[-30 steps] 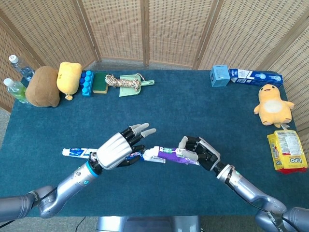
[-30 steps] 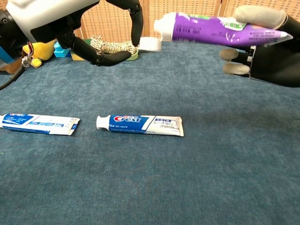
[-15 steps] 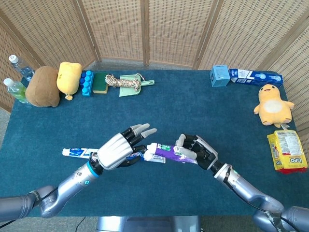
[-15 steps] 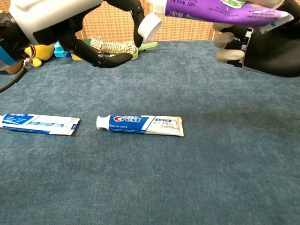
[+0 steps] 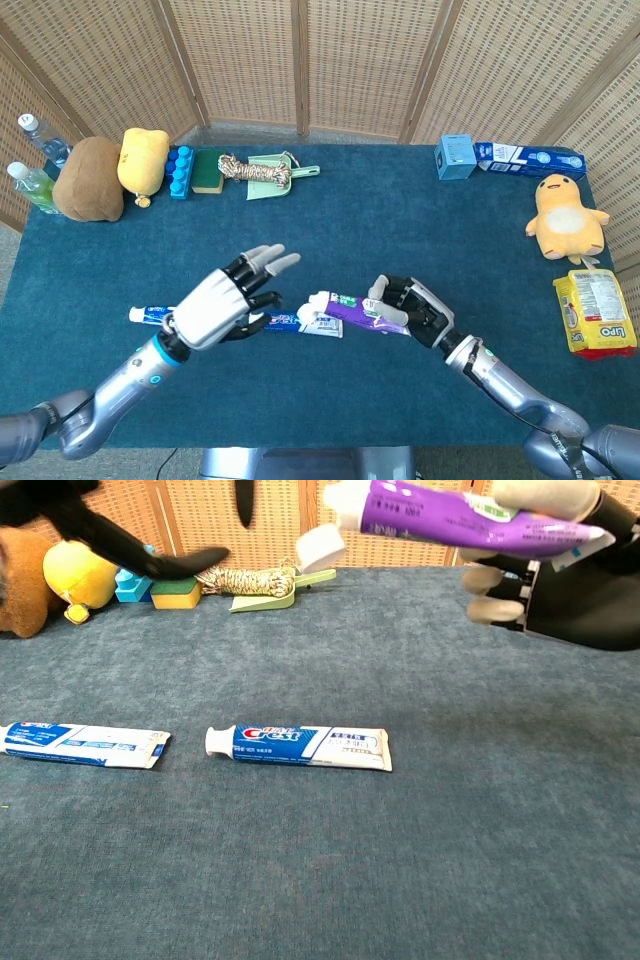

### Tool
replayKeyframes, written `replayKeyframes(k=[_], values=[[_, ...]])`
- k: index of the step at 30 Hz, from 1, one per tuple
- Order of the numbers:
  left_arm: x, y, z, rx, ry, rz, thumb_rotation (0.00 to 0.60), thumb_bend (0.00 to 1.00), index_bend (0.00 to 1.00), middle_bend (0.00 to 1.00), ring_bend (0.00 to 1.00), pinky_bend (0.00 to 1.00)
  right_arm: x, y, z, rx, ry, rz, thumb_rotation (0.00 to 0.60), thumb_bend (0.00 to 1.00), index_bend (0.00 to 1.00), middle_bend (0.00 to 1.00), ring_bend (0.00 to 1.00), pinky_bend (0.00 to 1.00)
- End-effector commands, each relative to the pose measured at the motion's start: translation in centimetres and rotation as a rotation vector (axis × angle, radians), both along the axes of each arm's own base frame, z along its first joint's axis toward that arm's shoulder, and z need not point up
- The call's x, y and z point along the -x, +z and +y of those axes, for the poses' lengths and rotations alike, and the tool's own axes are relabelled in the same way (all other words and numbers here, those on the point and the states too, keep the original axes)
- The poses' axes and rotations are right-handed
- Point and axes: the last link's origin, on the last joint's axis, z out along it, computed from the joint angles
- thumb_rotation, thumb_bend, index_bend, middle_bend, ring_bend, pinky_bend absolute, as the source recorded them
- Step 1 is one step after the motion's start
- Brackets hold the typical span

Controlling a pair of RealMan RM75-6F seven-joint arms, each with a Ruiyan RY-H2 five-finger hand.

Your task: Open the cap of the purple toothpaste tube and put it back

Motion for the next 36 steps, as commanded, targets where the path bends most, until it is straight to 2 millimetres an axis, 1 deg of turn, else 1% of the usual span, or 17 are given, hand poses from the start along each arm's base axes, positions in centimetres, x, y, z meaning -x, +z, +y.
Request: replayKeyframes(k=[1, 9, 12, 14, 20, 23, 28, 34, 36], values=[[0.7, 1.6, -0.2, -0.039, 0.027, -0.015, 0.600, 0.33, 0.47, 0.07, 0.00, 0.13, 0.4, -0.1, -0.2, 0.001, -0.010, 0.017, 0.600, 0.51, 0.88, 0.69, 0.64, 0.73], [3.3, 5.4, -0.5, -0.140, 0.125, -0.036, 0.600, 0.33, 0.46, 0.07, 0.00, 0.13, 2.1, -0.3, -1.2, 0.045, -0.039, 0.129, 0.600, 0.51, 0.88, 0.69, 0.64, 0.73], [4.4, 6.4, -1.0, -0.162, 0.164, -0.032, 0.600, 0.33, 0.46, 0.07, 0.00, 0.13, 2.6, -0.3, -1.7, 0.076, -0.044, 0.194, 0.600, 0.51, 0.88, 0.69, 0.64, 0.73], [5.7, 7.3, -1.4, -0.183, 0.214, -0.025, 0.600, 0.33, 0.46, 0.07, 0.00, 0.13, 3.1, -0.2, -2.5, 0.115, -0.048, 0.261, 0.600, 0.51, 0.88, 0.69, 0.64, 0.73], [8.8, 8.7, -2.8, -0.201, 0.347, 0.011, 0.600, 0.33, 0.45, 0.06, 0.00, 0.13, 4.3, 0.1, -3.9, 0.197, -0.056, 0.395, 0.600, 0.50, 0.86, 0.67, 0.61, 0.70], [10.1, 9.4, -3.5, -0.219, 0.400, 0.020, 0.600, 0.33, 0.45, 0.05, 0.00, 0.13, 5.1, 0.3, -4.2, 0.225, -0.055, 0.449, 0.600, 0.49, 0.84, 0.65, 0.57, 0.65], [11.5, 10.3, -4.2, -0.248, 0.458, 0.025, 0.600, 0.33, 0.45, 0.05, 0.00, 0.13, 6.5, 1.0, -4.3, 0.264, -0.029, 0.539, 0.600, 0.49, 0.78, 0.60, 0.52, 0.60], [12.3, 11.0, -4.7, -0.275, 0.496, 0.024, 0.600, 0.33, 0.45, 0.05, 0.00, 0.13, 8.4, 2.3, -4.2, 0.325, 0.020, 0.665, 0.600, 0.49, 0.72, 0.55, 0.46, 0.44], [12.3, 11.2, -4.9, -0.281, 0.504, 0.019, 0.600, 0.33, 0.45, 0.05, 0.00, 0.13, 8.9, 2.7, -4.0, 0.340, 0.037, 0.697, 0.593, 0.50, 0.67, 0.52, 0.43, 0.35]])
